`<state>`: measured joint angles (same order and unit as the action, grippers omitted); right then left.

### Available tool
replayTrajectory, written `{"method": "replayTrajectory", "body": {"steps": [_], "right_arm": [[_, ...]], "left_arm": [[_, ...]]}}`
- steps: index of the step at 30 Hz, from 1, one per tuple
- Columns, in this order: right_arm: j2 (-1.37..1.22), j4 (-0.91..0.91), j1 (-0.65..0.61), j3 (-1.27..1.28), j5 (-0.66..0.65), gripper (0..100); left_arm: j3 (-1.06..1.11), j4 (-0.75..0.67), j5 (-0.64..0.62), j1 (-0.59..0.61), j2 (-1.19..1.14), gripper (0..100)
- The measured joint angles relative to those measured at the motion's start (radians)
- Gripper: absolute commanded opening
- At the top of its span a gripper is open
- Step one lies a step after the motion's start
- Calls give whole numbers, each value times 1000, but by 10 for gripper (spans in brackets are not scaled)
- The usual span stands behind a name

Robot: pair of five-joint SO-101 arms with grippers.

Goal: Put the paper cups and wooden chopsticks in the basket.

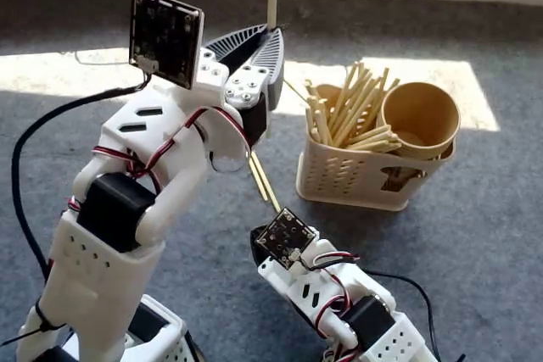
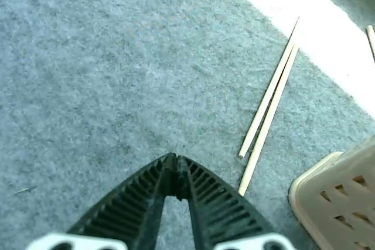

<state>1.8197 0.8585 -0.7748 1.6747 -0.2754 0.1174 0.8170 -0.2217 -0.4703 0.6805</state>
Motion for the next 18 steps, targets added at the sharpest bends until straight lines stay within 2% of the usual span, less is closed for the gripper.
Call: {"method": "replayTrajectory", "body": {"steps": [3,11,14,18], "right_arm": [[0,0,0,0,0,6],[0,0,0,0,0,6],[0,0,0,0,0,6],[0,0,0,0,0,6]], "left_arm": [[63,-104,0,-15,0,6],[272,-488,0,-21,0,6],[319,-568,0,-48,0,6],[351,-598,0,-97,-2,6]]}}
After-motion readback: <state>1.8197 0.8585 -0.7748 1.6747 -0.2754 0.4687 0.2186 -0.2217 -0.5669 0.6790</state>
